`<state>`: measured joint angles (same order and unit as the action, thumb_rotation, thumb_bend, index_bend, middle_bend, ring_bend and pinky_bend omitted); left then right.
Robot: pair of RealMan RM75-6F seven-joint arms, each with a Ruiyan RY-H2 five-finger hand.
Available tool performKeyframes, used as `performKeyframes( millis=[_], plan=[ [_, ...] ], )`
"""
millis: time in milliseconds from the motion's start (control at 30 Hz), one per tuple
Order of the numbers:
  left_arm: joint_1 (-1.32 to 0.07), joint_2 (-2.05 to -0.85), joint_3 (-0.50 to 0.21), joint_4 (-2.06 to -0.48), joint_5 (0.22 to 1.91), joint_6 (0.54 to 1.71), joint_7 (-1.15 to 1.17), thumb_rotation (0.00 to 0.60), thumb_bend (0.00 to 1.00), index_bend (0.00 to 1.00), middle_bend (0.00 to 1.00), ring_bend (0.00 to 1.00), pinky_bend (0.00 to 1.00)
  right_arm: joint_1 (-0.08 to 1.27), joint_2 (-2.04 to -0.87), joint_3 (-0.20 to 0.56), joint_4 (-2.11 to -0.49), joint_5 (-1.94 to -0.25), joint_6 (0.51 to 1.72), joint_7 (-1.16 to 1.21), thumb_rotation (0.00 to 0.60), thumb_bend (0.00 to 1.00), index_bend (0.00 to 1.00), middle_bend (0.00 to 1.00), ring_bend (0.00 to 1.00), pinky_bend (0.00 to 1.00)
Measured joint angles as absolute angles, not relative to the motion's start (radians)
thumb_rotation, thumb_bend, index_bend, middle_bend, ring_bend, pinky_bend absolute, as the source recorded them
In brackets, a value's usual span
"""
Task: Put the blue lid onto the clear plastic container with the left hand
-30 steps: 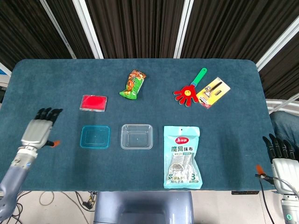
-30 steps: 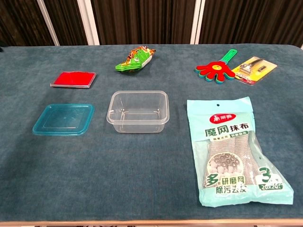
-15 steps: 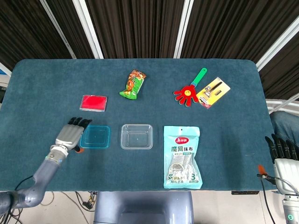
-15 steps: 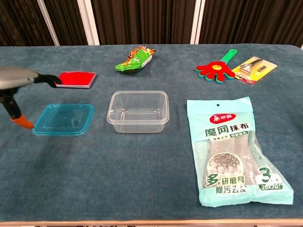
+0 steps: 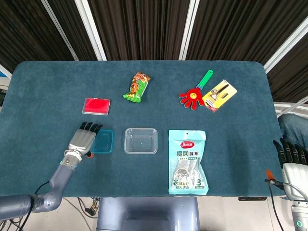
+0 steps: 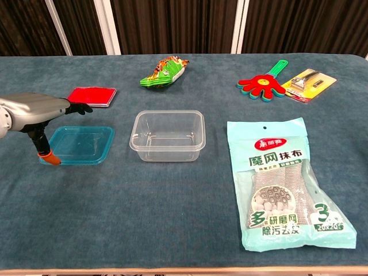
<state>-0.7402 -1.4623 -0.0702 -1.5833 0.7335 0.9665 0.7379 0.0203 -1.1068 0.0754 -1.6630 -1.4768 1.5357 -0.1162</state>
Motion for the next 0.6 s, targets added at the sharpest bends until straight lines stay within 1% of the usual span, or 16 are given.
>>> performKeyframes(
  millis=[600],
  plan=[
    [-0.782,-1.496,-0.042,-1.557,0.667,0.96,0.778,0.6,0.04,0.01,0.06,0.0,0.03,0.018,-1.108,0.079,-1.665,-1.466,1.535,-0.118,0.6,0.34,0.0,0.01,0.0,0.0]
  ],
)
